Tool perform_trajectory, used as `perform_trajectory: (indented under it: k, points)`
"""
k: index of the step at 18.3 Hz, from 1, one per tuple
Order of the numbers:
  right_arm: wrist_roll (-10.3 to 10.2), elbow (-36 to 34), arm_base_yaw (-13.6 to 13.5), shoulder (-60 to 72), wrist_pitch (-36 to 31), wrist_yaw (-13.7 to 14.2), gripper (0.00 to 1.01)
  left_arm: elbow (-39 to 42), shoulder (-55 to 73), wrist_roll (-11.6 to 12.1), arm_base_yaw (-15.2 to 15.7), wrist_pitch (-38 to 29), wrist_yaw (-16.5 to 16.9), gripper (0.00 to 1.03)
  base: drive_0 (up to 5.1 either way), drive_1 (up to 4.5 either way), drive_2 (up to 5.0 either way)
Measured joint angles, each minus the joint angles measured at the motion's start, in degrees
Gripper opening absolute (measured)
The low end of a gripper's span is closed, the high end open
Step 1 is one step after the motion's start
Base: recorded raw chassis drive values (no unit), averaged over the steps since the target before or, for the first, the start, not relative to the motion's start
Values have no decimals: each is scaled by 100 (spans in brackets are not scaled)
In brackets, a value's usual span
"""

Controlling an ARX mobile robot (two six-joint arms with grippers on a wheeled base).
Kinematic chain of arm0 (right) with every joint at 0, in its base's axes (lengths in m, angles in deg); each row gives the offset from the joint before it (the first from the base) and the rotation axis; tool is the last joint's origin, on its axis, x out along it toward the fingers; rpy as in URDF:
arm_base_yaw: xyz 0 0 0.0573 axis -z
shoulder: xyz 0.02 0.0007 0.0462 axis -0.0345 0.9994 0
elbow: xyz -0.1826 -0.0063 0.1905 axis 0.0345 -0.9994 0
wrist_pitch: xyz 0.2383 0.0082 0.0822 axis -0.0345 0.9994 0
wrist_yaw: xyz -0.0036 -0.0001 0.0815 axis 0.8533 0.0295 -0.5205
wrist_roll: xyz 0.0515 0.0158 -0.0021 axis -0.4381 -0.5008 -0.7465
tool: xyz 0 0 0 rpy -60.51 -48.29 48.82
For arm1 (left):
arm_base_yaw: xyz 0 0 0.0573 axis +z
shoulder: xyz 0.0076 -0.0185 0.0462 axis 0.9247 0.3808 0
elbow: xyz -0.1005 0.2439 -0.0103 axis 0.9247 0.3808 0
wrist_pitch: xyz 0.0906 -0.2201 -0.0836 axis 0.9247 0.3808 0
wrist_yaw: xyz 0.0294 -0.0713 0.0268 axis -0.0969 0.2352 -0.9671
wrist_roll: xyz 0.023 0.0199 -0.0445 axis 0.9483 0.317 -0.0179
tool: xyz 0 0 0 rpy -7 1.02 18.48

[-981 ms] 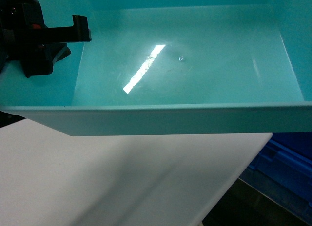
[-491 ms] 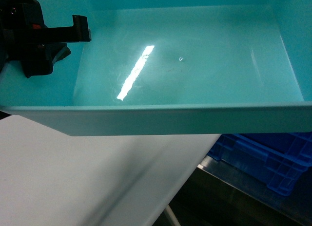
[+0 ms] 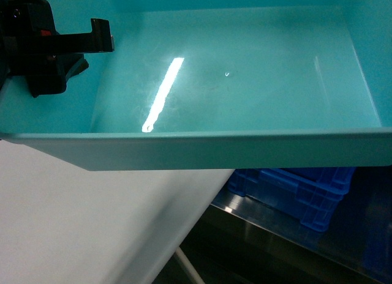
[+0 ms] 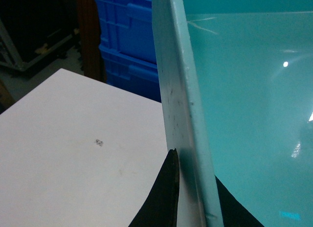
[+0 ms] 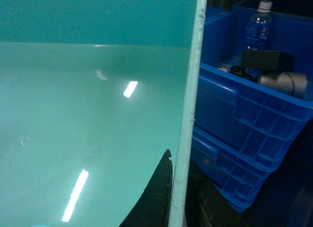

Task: Stack blue boxes stably on right

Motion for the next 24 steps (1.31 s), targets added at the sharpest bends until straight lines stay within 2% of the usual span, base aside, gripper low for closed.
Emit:
perform_trajectory:
  k: [11, 24]
  points:
    - [0, 0, 0, 0, 2, 0, 7, 0, 0, 9, 0, 2, 0, 5, -153, -153, -153]
    - [0, 4, -4, 2, 4, 0, 7, 2, 0, 15, 4, 7, -13, 5, 103, -415, -206]
